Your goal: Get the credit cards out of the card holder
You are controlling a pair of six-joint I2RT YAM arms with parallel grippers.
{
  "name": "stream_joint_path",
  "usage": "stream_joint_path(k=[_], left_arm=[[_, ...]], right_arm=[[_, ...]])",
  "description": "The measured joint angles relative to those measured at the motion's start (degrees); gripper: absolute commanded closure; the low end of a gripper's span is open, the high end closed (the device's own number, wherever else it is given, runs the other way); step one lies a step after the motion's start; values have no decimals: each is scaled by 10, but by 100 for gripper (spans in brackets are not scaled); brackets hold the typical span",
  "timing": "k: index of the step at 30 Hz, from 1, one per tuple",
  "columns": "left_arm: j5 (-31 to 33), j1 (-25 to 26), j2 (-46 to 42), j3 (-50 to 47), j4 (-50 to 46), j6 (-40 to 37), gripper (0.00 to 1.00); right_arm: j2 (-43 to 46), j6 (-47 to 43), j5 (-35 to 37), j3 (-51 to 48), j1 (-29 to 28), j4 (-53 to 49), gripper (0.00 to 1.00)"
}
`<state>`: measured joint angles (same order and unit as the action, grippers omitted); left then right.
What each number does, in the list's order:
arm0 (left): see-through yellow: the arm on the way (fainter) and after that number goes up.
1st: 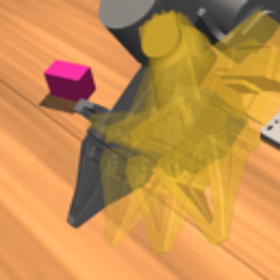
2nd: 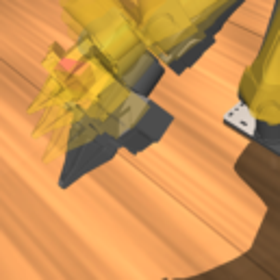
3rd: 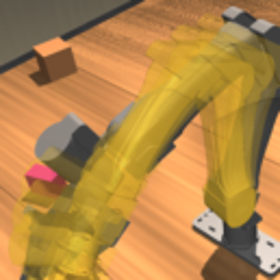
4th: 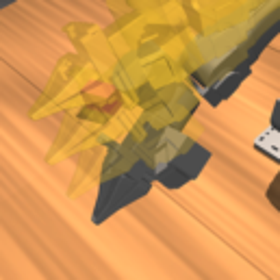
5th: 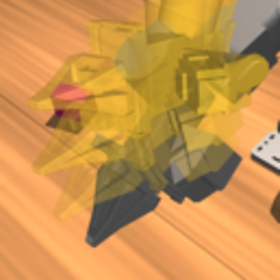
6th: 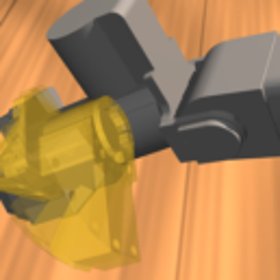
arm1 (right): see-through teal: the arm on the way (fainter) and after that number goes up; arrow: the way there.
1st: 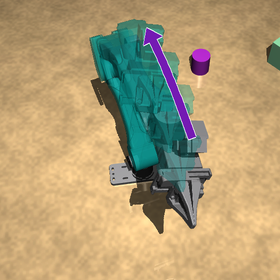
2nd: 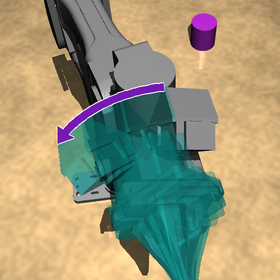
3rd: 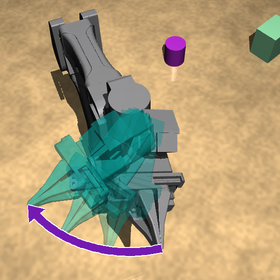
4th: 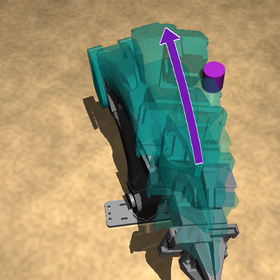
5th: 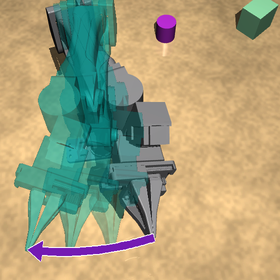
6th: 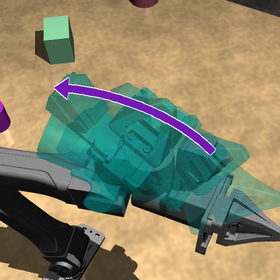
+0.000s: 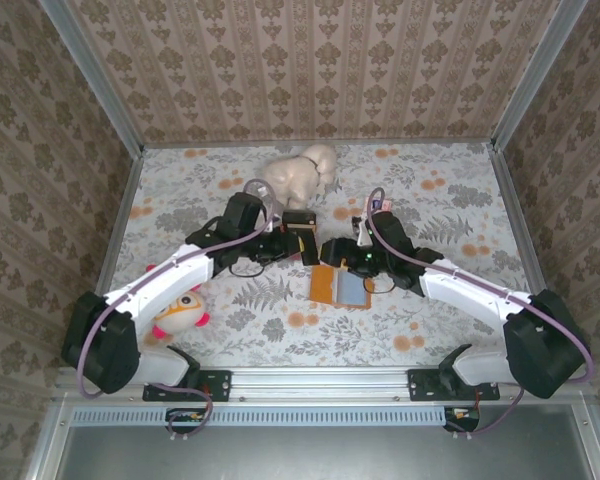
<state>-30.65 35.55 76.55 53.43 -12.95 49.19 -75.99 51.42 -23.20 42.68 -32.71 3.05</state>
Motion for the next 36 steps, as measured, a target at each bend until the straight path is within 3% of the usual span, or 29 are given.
stream_joint_path(k=[6, 13, 15, 18, 21, 25, 27, 36], left_arm=[[-49, -19, -26, 0, 50, 38, 98], [-86, -50, -42, 0, 69, 64, 98], [-94, -57, -47, 0, 75, 68, 98], [-103, -65, -53, 0, 80, 74, 96], [-111, -79, -54, -3, 82, 80, 86], [-120, -92, -55, 0, 69, 78, 51], [-114, -104, -55, 7, 38, 61, 39], [35, -179, -56, 26, -147, -62, 17]], right_arm=[[-39, 92, -58, -9, 2, 186, 41], [-70, 180, -64, -26, 5, 367, 59], [-73, 193, -64, -26, 7, 393, 67], [-75, 201, -64, -25, 10, 416, 90], [-78, 198, -67, -15, 10, 426, 95], [-85, 170, -68, 8, 9, 411, 99], [-94, 143, -68, 27, 10, 382, 100], [-151, -154, -33, 208, 9, 102, 100]])
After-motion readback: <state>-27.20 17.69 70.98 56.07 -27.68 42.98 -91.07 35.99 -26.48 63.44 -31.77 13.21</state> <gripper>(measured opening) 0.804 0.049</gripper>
